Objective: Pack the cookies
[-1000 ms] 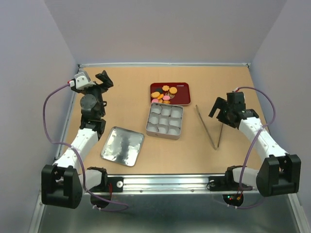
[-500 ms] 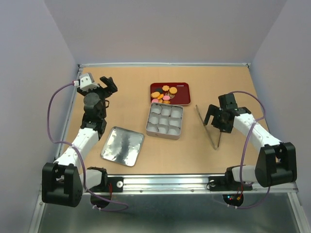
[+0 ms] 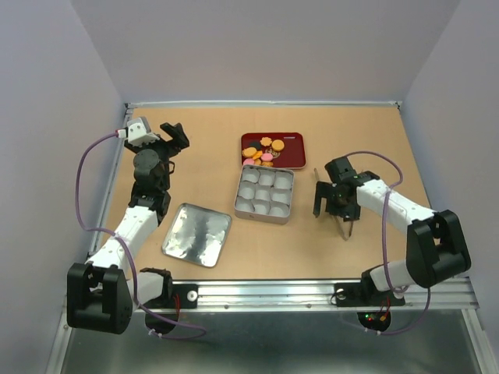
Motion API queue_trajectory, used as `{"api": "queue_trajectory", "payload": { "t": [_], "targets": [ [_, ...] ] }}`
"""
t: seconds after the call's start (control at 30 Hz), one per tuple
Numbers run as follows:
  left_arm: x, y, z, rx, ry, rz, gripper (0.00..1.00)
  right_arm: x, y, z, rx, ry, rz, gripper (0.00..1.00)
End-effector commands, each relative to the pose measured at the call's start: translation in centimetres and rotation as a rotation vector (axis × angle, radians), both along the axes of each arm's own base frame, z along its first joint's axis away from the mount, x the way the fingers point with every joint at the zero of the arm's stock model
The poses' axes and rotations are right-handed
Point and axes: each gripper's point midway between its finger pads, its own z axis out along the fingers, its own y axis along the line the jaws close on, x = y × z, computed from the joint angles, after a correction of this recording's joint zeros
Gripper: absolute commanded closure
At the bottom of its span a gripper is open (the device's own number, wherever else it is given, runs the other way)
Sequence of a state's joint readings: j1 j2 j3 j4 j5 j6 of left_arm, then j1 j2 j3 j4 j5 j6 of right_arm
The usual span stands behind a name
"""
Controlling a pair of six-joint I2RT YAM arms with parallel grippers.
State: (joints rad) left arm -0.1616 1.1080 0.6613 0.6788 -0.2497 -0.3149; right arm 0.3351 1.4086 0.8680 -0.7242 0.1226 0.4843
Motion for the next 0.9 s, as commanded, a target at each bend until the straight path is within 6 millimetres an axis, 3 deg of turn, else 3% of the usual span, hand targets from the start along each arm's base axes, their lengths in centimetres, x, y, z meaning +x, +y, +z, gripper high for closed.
{"api": "queue_trajectory", "payload": {
  "t": [0.0,0.2,0.53,0.6,0.7,0.73,0.87],
  "targets": [
    [-0.6,-0.2,1.0,-0.014,-0.042,-0.019,0.04,1.4,-1.3,1.8,-0.093,-0.038,-0.024,0.00],
    [-0.7,-0.2,0.7,-0.020,-0.037,-0.018,0.04,3.6,-1.9,2.7,-0.166,-0.064,-0.021,0.00],
    [-0.1,-0.9,-0.7,-0.036,-0.002,-0.046,0.05,5.3,-0.2,0.0,-0.116,-0.032,0.005,0.03],
    [-0.1,-1.2,-0.7,-0.035,-0.002,-0.063,0.06,5.6,0.0,-0.6,-0.112,-0.029,0.016,0.13],
    [0.0,-1.5,-0.7,-0.039,-0.002,-0.076,0.06,5.9,0.4,-1.1,-0.100,-0.025,0.023,0.47],
    [-0.1,-1.7,-0.6,-0.043,-0.004,-0.084,0.06,5.9,0.4,-1.1,-0.097,-0.025,0.021,0.64],
    [-0.1,-2.6,-0.6,-0.046,0.000,-0.121,0.07,6.2,0.4,-1.0,-0.101,-0.038,0.026,0.94]
  ]
}}
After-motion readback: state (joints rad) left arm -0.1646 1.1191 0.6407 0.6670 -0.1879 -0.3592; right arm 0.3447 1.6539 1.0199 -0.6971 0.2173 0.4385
